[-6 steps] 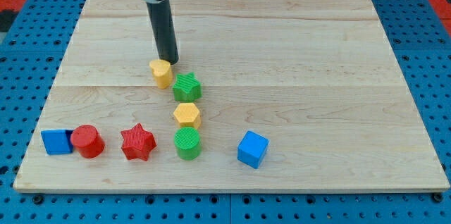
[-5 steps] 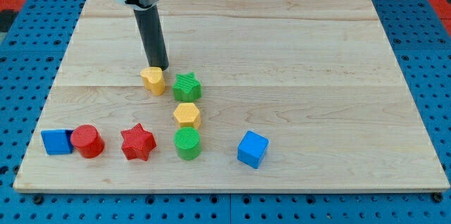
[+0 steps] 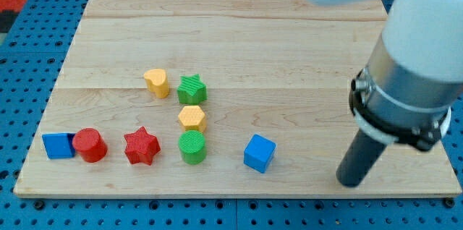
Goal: Locate the arm diagonal top right to the green star
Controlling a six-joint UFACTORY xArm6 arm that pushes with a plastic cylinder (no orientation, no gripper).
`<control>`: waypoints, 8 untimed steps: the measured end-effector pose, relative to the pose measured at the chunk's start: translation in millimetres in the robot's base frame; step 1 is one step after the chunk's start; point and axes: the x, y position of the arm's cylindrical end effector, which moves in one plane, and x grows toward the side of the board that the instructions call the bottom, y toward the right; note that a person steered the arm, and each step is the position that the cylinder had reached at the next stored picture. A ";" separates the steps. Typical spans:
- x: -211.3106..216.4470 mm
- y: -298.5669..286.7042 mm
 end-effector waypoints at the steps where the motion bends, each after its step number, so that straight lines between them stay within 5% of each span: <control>1: 4.5 -4.6; 4: -30.6 12.5; 7: -200.4 16.5; 8: -222.8 16.5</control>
